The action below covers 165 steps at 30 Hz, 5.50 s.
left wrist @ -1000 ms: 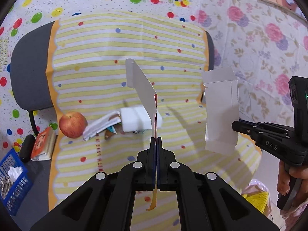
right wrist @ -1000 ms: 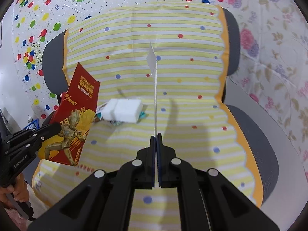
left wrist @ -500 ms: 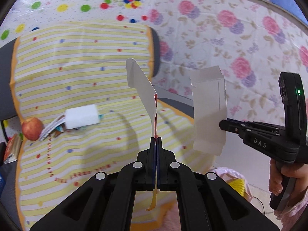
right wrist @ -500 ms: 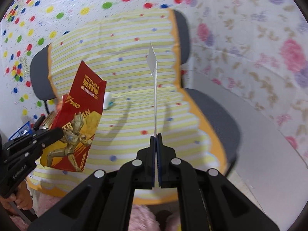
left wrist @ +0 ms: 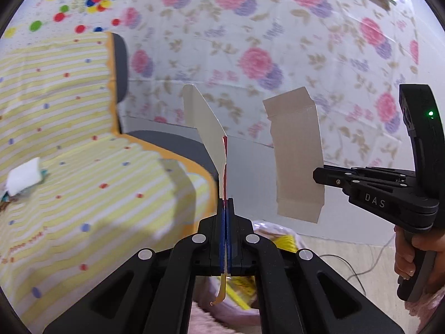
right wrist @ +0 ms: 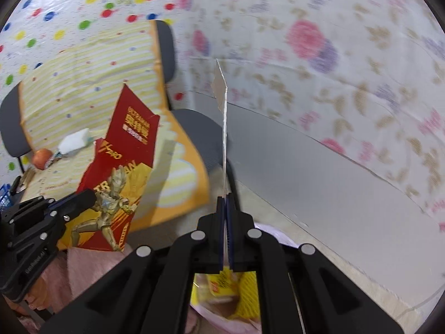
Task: Collect trash
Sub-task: 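Carry the red box and white card with both tools toward the wastebasket, then open both tools over the wastebasket, dropping the box and card, then return both tools to the chair mat above the white paper and foam block, then grasp the folded white paper with the left tool, then grasp the white foam block with the right tool while the left tool holds the paper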
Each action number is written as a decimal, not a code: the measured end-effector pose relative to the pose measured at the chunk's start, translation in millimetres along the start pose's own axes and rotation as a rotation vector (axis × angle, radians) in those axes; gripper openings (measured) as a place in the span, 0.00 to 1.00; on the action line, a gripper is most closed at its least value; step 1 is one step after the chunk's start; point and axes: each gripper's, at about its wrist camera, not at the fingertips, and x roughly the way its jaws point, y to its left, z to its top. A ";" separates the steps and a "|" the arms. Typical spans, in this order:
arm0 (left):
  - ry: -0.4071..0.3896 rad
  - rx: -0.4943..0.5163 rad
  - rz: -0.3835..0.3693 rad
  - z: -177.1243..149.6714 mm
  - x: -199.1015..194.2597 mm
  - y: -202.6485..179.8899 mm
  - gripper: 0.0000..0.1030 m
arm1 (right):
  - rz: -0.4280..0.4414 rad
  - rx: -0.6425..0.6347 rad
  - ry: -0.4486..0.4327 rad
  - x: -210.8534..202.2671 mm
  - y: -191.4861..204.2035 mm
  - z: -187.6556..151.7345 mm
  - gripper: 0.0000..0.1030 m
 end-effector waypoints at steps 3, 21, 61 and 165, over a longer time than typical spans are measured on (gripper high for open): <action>0.021 0.021 -0.022 -9.0 18.0 -20.6 0.01 | -0.059 0.014 0.001 -9.9 -15.3 -16.6 0.02; 0.166 0.018 -0.066 -23.6 91.1 -46.4 0.04 | -0.073 0.102 0.145 36.7 -56.5 -66.8 0.02; 0.061 -0.263 0.437 4.3 -65.2 130.8 0.45 | 0.260 -0.160 -0.056 31.1 92.7 57.1 0.23; -0.017 -0.510 0.584 19.6 -127.5 290.1 0.03 | 0.534 -0.410 0.007 125.9 284.0 135.6 0.17</action>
